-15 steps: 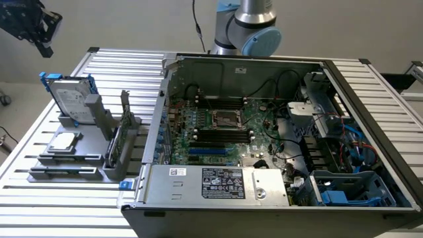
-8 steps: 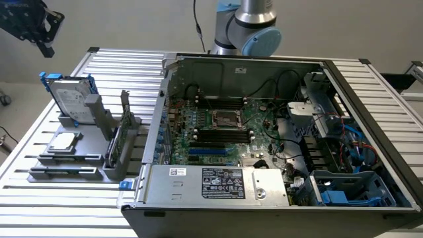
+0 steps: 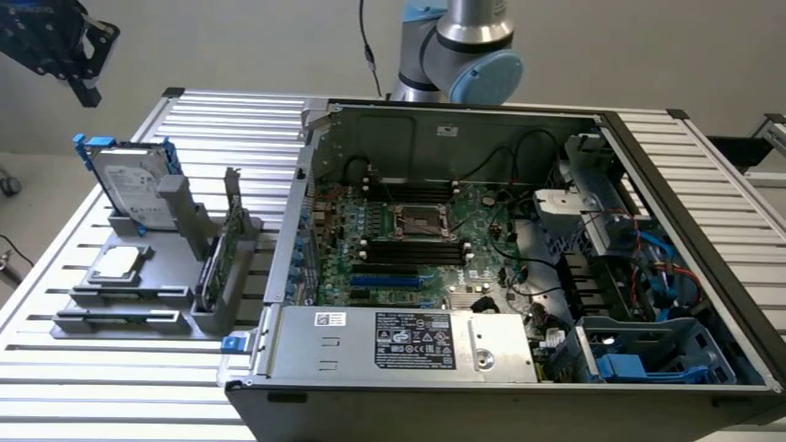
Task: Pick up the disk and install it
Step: 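Pick up the disk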
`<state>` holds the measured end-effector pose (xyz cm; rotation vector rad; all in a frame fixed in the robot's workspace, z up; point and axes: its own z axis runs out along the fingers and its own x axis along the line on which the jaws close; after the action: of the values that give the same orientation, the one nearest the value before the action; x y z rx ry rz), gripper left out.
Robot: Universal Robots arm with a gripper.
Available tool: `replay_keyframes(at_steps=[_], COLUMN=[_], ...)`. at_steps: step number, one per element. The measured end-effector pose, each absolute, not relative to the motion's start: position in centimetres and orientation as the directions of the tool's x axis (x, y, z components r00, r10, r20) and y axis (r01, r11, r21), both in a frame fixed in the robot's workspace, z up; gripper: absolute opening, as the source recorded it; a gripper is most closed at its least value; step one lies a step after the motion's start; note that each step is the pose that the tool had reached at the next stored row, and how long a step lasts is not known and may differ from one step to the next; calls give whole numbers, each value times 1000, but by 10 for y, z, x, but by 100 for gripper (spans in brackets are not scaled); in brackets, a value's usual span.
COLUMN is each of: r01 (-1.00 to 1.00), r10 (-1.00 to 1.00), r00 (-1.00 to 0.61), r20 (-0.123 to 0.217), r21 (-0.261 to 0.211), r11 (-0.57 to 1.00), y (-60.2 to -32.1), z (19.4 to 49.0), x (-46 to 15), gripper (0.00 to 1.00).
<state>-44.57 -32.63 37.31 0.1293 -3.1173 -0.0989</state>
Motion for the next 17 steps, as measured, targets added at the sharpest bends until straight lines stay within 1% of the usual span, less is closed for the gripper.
replay_keyframes(at_steps=[8, 17], r01=[-84, -239], r10=[-85, -240], r00=[-996, -971], r20=[16, 16], r21=[62, 61], r11=[994, 969], y=[-324, -324], z=[373, 372], x=[-447, -447], gripper=[11, 11])
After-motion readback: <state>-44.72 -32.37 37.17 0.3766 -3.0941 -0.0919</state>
